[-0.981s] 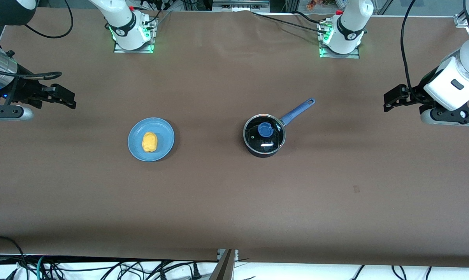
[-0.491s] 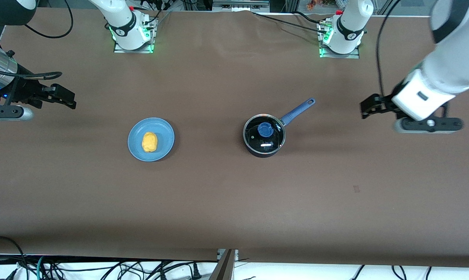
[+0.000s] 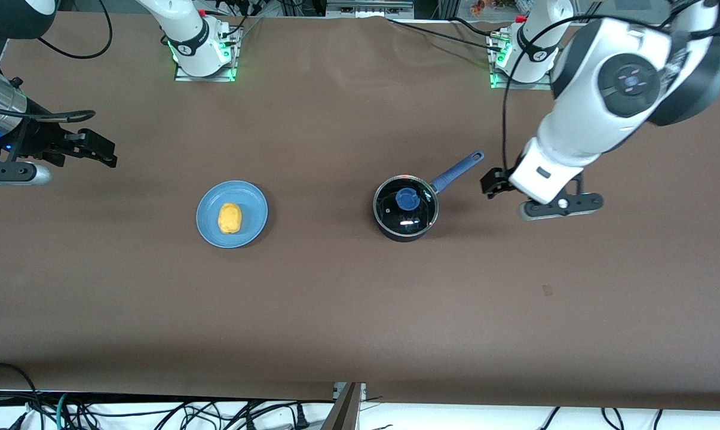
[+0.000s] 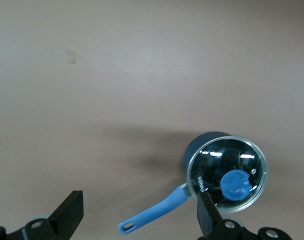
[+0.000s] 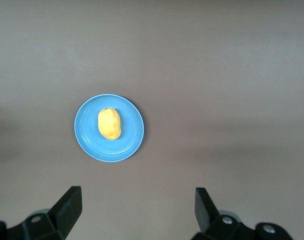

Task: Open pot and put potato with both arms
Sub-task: 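Reach the left gripper to the lid knob while the right gripper reaches the potato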

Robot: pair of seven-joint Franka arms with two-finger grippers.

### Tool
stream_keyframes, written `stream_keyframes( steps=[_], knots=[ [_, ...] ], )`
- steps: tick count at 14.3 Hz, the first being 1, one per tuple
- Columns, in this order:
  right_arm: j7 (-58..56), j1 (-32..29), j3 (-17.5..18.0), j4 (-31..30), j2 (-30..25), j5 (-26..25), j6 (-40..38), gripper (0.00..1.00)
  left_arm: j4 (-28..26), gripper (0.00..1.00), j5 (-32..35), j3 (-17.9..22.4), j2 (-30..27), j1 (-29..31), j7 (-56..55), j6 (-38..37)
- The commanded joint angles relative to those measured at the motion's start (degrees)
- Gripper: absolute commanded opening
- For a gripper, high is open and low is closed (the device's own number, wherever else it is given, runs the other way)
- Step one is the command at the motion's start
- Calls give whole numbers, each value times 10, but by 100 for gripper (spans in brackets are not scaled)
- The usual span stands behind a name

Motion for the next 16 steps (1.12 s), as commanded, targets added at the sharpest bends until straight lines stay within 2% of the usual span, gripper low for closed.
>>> stream_keyframes(
  steps=[1, 5, 9, 11, 16],
  knots=[
    [-2, 1, 1, -6, -4, -2, 5, 100, -66, 100, -1, -13, -14, -4, -62, 77],
    [0, 3, 2, -6, 4, 1, 5, 100, -111, 100, 0, -34, 0, -19, -143, 154],
    [-1, 23, 2, -7, 30, 0, 17, 100, -115, 100, 42, -34, 37, -61, -235, 191],
    [5, 45, 2, -7, 49, -7, 30, 100, -115, 100, 47, -34, 50, -72, -247, 201],
    [2, 55, 1, -8, 105, -1, 58, 100, -129, 100, 48, -34, 74, -94, -250, 243]
  ],
)
